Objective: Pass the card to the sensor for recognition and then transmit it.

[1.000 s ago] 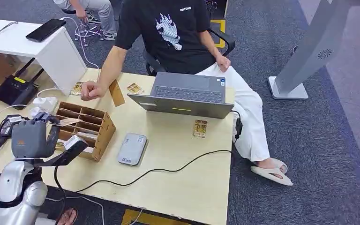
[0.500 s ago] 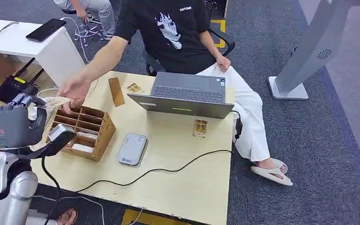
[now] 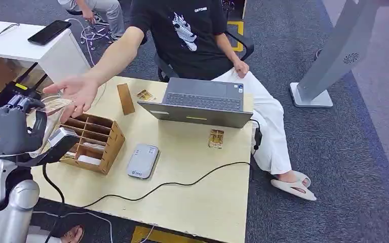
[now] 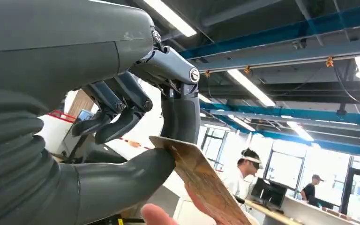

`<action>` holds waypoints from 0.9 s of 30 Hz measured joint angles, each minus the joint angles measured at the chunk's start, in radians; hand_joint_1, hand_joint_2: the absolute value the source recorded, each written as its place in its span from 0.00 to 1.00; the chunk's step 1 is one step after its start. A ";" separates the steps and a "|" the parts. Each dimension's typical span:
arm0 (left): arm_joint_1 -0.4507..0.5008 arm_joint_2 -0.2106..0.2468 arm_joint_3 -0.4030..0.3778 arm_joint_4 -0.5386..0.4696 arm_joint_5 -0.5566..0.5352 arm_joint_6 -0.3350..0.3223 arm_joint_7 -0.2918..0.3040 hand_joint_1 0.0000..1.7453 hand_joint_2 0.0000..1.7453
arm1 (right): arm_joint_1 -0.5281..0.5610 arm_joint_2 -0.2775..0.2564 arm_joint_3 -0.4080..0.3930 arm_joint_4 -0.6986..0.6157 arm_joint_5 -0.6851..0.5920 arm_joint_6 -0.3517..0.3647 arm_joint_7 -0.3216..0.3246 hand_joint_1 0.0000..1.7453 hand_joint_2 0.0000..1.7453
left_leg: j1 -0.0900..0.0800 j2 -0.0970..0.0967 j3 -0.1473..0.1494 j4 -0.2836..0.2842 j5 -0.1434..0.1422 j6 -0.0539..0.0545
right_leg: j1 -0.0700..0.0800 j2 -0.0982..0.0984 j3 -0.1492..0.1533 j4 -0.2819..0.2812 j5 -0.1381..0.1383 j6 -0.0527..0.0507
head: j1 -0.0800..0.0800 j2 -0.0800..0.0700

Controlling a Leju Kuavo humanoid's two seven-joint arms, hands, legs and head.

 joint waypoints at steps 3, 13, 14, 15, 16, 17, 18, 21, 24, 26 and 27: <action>0.000 0.000 0.000 0.000 0.000 0.000 0.000 1.00 1.00 | 0.000 0.000 0.000 0.000 0.000 0.000 0.000 0.00 1.00 | 0.000 0.000 0.000 0.000 0.000 0.000 | 0.000 0.000 0.000 0.000 0.000 0.000 | 0.000 0.000; -0.031 -0.003 0.000 0.012 -0.017 0.003 0.003 1.00 1.00 | -0.001 0.000 0.002 0.000 0.000 0.000 0.007 0.00 1.00 | 0.000 0.000 0.000 0.000 0.000 0.000 | 0.000 0.000 0.000 0.000 0.000 0.000 | 0.000 0.000; -0.034 -0.005 0.000 0.016 -0.022 0.005 0.002 0.00 1.00 | -0.001 0.000 0.003 0.000 0.000 0.000 0.008 0.00 1.00 | 0.000 0.000 0.000 0.000 0.000 0.000 | 0.000 0.000 0.000 0.000 0.000 0.000 | 0.000 0.000; -0.036 -0.008 0.000 0.021 -0.027 0.008 0.002 0.00 1.00 | -0.002 0.000 0.003 0.000 0.000 0.001 0.008 0.00 1.00 | 0.000 0.000 0.000 0.000 0.000 0.000 | 0.000 0.000 0.000 0.000 0.000 0.000 | 0.000 0.000; -0.038 -0.010 0.000 0.025 -0.029 0.011 0.002 0.00 1.00 | -0.003 0.000 0.004 0.000 0.000 0.002 0.009 0.00 1.00 | 0.000 0.000 0.000 0.000 0.000 0.000 | 0.000 0.000 0.000 0.000 0.000 0.000 | 0.000 0.000; -0.041 -0.012 0.000 0.029 -0.030 0.013 0.000 0.00 1.00 | -0.003 0.000 0.005 0.000 0.000 0.003 0.009 0.00 1.00 | 0.000 0.000 0.000 0.000 0.000 0.000 | 0.000 0.000 0.000 0.000 0.000 0.000 | 0.000 0.000; -0.046 -0.017 0.000 0.035 -0.026 0.018 -0.007 0.00 1.00 | -0.004 0.000 0.008 0.000 0.000 0.007 0.009 0.00 1.00 | 0.000 0.000 0.000 0.000 0.000 0.000 | 0.000 0.000 0.000 0.000 0.000 0.000 | 0.000 0.000; -0.060 -0.040 0.000 0.053 -0.017 0.038 -0.015 0.00 1.00 | -0.007 0.000 0.011 0.000 -0.002 0.021 0.012 0.00 1.00 | 0.000 0.000 0.000 0.000 0.000 0.000 | 0.000 0.000 0.000 0.000 0.000 0.000 | 0.000 0.000; -0.066 -0.060 0.000 0.062 -0.008 0.054 -0.019 0.00 1.00 | -0.008 0.000 0.014 0.000 -0.005 0.024 0.018 0.00 1.00 | 0.000 0.000 0.000 0.000 0.000 0.000 | 0.000 0.001 0.000 0.000 0.000 0.000 | 0.000 0.000; -0.068 -0.068 0.000 0.063 -0.005 0.056 -0.020 0.00 1.00 | -0.008 0.000 0.017 0.000 -0.007 0.024 0.018 0.00 1.00 | 0.000 0.000 0.000 0.000 0.000 0.000 | 0.000 0.001 0.000 0.000 0.000 0.000 | 0.000 0.000; -0.068 -0.071 0.000 0.064 -0.003 0.059 -0.021 0.00 1.00 | -0.008 0.000 0.018 0.000 -0.008 0.024 0.018 0.00 1.00 | 0.000 0.000 0.000 0.000 0.000 0.000 | 0.000 0.001 0.000 0.000 0.000 0.000 | 0.000 0.000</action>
